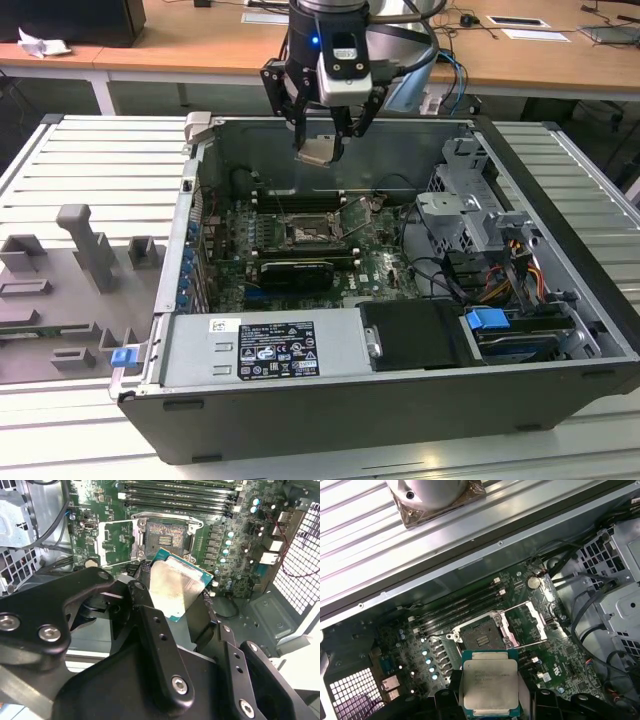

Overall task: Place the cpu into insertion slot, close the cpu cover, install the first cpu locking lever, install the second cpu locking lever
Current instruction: 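Place the cpu into insertion slot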

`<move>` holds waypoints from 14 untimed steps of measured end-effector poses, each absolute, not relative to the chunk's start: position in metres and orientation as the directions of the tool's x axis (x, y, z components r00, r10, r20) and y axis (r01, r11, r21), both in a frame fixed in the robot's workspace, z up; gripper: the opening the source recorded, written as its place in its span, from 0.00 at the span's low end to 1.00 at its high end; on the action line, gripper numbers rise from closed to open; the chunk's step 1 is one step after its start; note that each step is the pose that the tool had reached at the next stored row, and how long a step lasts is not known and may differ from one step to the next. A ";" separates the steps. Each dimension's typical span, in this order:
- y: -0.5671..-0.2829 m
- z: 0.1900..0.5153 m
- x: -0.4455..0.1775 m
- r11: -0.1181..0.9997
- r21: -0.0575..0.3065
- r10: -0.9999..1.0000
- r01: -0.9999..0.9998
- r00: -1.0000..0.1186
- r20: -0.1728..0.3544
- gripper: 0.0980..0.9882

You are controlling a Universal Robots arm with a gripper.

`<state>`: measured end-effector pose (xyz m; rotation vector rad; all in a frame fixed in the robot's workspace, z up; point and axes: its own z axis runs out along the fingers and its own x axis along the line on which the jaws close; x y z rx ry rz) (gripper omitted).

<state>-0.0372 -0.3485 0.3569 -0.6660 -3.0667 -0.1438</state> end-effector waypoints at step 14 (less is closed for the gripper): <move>-0.348 0.355 -0.037 0.887 0.089 0.454 0.454 -0.891 0.019 0.48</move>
